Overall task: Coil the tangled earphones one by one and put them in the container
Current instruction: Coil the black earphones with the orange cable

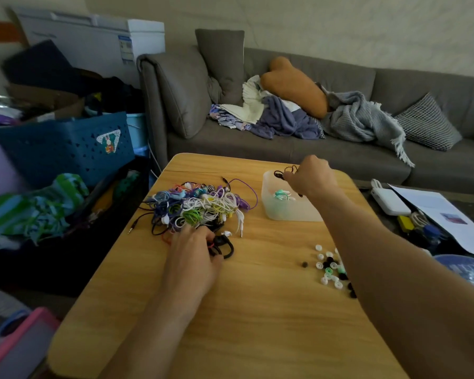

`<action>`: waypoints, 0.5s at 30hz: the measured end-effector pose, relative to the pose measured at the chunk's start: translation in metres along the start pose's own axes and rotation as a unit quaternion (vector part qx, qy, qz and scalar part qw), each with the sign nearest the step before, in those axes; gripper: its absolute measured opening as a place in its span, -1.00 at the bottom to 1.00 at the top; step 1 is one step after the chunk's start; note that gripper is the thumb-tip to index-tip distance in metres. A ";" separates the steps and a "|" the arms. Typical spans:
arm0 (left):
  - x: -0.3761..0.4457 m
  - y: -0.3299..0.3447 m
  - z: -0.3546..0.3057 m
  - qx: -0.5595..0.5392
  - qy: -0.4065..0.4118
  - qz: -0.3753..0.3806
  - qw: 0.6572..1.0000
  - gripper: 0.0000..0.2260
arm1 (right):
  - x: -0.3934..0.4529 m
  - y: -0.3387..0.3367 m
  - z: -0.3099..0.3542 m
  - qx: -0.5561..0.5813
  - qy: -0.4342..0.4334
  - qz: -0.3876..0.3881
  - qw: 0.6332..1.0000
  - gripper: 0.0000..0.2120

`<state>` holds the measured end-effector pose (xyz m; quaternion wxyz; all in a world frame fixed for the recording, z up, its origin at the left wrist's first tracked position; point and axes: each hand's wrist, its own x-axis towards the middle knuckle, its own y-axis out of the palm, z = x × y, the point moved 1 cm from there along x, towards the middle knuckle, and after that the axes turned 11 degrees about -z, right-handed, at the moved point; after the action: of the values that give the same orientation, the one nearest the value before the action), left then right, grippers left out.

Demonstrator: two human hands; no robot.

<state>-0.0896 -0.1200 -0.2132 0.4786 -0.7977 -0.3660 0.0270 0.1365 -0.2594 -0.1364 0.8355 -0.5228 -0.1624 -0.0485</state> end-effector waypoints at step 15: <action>0.003 -0.003 0.009 0.049 -0.001 0.030 0.998 -0.49 | -0.021 -0.016 0.030 -0.024 -0.070 0.051 0.996 -0.82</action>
<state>-0.0927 -0.1108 -0.2144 0.5156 -0.7838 -0.3408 0.0601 0.1063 -0.2422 -0.1174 0.8106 -0.5525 -0.1922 0.0271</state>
